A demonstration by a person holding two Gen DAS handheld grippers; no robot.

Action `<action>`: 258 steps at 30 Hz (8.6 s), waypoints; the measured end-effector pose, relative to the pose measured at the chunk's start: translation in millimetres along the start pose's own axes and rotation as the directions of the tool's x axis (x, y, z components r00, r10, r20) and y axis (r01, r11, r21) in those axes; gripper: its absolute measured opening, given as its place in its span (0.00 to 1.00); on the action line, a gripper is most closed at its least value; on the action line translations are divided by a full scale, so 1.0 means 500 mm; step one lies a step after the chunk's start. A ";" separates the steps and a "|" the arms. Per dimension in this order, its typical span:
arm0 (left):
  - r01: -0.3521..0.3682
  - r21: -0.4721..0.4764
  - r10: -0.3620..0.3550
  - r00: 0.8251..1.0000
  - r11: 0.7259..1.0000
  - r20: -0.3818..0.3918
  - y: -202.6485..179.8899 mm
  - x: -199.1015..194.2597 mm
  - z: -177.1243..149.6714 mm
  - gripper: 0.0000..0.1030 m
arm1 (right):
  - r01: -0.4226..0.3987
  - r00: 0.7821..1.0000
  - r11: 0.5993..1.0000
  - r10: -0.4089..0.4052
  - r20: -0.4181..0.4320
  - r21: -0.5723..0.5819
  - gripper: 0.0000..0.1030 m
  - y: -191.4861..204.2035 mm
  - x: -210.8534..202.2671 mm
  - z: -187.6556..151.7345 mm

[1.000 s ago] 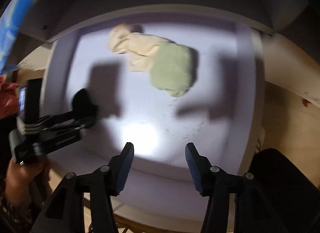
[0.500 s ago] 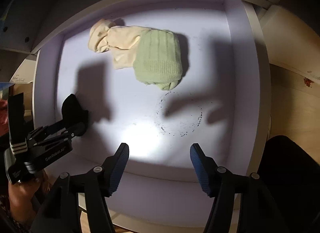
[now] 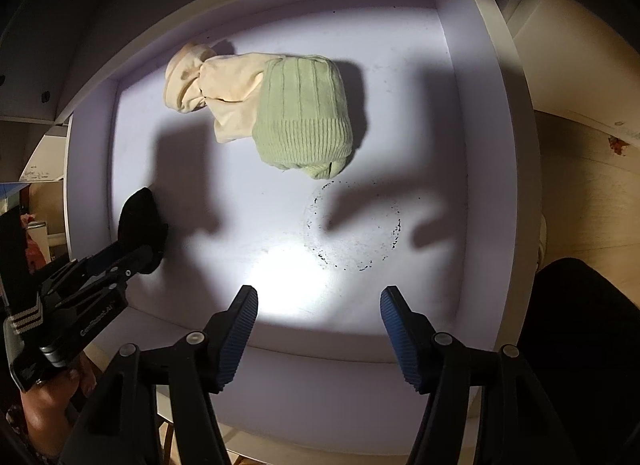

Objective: Organize soft objects
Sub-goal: 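Bring the right tool back over the drawer toward the green ribbed beanie, then carry the black beanie over the tray with left tool while right tool lowers, then open left tool to drop black beanie in tray while right tool descends, then close right tool on green ribbed beanie while left tool returns over drawer, then lift the green ribbed beanie with the right tool over the gold tray, then open the right tool to drop the green beanie into the tray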

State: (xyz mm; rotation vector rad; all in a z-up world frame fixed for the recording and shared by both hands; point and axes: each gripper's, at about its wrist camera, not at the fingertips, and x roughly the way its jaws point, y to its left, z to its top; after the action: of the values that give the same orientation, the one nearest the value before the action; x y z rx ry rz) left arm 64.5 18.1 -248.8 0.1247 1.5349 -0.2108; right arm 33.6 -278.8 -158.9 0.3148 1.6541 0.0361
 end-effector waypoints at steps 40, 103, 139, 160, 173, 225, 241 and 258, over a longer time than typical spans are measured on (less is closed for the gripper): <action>0.197 0.096 -0.218 0.910 0.976 0.353 -0.014 -0.375 -0.022 0.39 | -0.057 0.990 0.994 0.044 0.136 0.091 0.69 -0.045 -0.033 0.059; 0.026 0.147 -0.087 0.900 0.989 0.427 -0.059 -0.602 0.277 0.35 | -0.085 0.983 0.988 0.062 0.173 0.130 0.77 -0.060 -0.014 0.162; 0.129 0.089 -0.155 0.883 0.988 0.442 -0.046 -0.461 0.041 0.40 | -0.114 0.978 0.982 0.085 0.188 0.148 0.78 -0.066 -0.004 0.161; 0.008 -0.037 -0.002 0.989 0.999 0.148 -0.024 -0.216 -0.015 0.40 | -0.001 0.989 1.000 0.000 0.148 0.003 0.62 0.014 0.044 0.164; 0.016 -0.062 -0.013 0.999 0.998 0.036 -0.026 -0.142 -0.021 0.40 | -0.020 0.991 0.999 0.016 0.129 0.027 0.61 0.019 0.031 0.123; 0.075 -0.111 -0.077 0.997 0.991 -0.022 0.011 -0.100 -0.030 0.40 | -0.181 0.943 0.976 0.208 0.258 -0.124 0.61 0.062 -0.296 -0.040; 0.097 -0.110 -0.100 0.995 0.989 -0.022 0.006 -0.094 -0.026 0.40 | 0.072 0.870 0.929 0.119 0.478 -0.362 0.62 0.247 -0.610 0.187; 0.155 -0.093 -0.157 0.987 0.983 -0.015 -0.012 -0.107 -0.025 0.40 | 0.022 0.925 0.974 0.065 0.373 -0.224 0.61 0.260 -0.520 0.423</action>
State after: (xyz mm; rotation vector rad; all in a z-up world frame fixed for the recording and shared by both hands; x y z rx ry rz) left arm 49.8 17.9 -195.4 -0.0672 1.5754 -0.2636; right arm 283.9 -247.1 96.9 0.1542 1.2467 0.1687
